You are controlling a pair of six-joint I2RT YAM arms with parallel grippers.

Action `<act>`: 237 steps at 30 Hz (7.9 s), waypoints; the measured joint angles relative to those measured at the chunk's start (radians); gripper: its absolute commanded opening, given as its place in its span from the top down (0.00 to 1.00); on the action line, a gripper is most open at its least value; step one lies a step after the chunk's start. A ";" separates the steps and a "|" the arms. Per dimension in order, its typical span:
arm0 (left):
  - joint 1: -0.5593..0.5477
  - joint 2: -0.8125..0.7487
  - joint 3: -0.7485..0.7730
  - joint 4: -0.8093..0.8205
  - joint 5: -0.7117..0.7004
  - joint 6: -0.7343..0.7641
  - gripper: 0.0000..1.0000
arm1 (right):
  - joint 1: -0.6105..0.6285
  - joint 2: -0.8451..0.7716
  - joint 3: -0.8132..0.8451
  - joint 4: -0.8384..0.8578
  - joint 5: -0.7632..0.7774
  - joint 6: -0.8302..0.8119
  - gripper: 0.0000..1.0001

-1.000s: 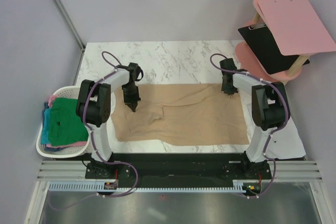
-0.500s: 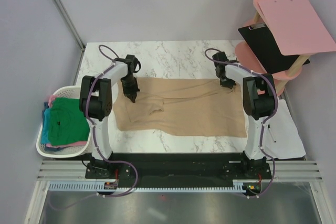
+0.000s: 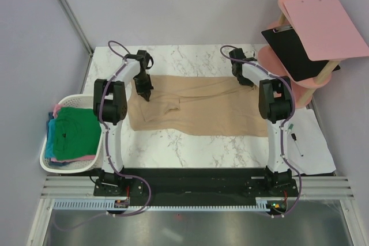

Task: Fold and stack the t-shirts
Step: Fold the flattened tshirt in 1/3 of the way, then grap the side of the flattened tshirt closest away from the robot with both arms, then fold the other side of the tshirt into a rectangle

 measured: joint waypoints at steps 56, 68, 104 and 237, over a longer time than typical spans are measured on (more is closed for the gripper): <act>0.007 -0.834 -0.919 0.208 -0.003 -0.009 0.00 | -0.120 -0.951 -1.139 0.130 -0.590 0.409 1.00; -0.002 -0.746 -0.919 0.236 -0.005 -0.010 0.09 | -0.120 -1.017 -0.978 0.123 -0.603 0.357 1.00; -0.022 -0.397 -0.310 0.286 0.114 -0.048 0.98 | -0.120 -0.578 -0.571 0.333 -0.606 0.214 1.00; -0.006 -1.367 -1.013 0.275 0.197 -0.160 0.98 | -0.120 -1.136 -0.908 0.254 -0.724 0.230 1.00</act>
